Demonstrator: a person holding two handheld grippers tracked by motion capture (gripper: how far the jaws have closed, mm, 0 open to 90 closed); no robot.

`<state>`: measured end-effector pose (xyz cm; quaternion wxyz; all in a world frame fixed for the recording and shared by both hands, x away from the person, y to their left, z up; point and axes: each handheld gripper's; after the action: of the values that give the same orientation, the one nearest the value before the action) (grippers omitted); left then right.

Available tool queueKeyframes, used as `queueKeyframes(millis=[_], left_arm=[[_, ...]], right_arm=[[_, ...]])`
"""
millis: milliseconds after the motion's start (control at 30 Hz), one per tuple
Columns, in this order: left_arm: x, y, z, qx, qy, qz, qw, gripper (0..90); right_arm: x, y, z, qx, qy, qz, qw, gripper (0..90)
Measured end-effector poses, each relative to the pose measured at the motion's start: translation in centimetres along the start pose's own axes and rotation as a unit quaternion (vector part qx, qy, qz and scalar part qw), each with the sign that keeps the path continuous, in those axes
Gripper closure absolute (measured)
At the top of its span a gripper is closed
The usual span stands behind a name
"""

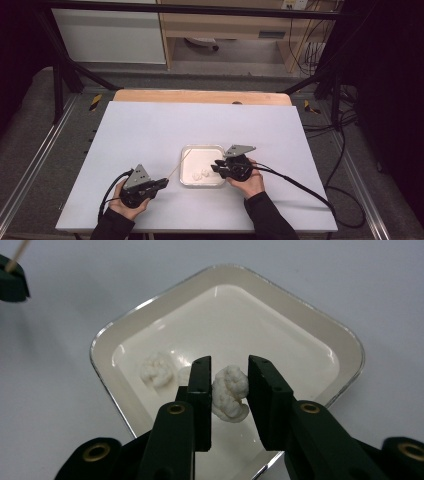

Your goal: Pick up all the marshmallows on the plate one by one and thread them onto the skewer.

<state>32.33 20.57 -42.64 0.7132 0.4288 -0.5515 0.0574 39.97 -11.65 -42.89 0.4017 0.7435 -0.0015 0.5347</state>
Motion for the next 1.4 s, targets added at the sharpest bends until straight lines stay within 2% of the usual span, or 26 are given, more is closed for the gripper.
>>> queueKeyframes(millis=[200,367,633,800,1033,1200,1400], left_arm=[[0.2,-0.4,0.6,-0.003,-0.007,0.005,1.0,88.9],[0.4,-0.8,1.1,-0.008,-0.013,0.01,0.9998,88.9],[0.9,-1.4,2.1,-0.017,-0.028,0.021,0.9992,88.9],[1.0,-1.6,2.4,-0.02,-0.03,0.026,0.999,88.9],[1.1,-1.7,2.7,-0.024,-0.036,0.034,0.9985,89.0],[1.1,-1.6,2.7,-0.024,-0.04,0.035,0.9983,89.0],[1.1,-1.5,2.8,-0.024,-0.042,0.043,0.9979,89.0]], right_arm=[[1.1,2.1,-0.1,0.019,-0.009,0.043,0.9988,73.6],[1.9,3.6,-0.2,0.036,-0.02,0.081,0.9958,74.2],[3.0,5.1,0.1,0.069,-0.046,0.135,0.9874,74.9],[3.5,5.6,0.4,0.085,-0.06,0.158,0.9819,75.1],[4.3,5.5,0.2,0.104,-0.068,0.171,0.9773,75.1],[4.6,5.4,0.1,0.116,-0.071,0.174,0.9752,75.1],[4.7,5.1,-0.1,0.125,-0.07,0.168,0.9752,75.0]])
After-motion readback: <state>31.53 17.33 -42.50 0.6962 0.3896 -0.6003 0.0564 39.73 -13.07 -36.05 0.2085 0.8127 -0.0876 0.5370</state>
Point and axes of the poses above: each handheld gripper's, and its own axes: y roughly backward along the jaws, x roughly out of its top, z roughly to its right, and after that the axes turned 2 degrees about x, right-handed
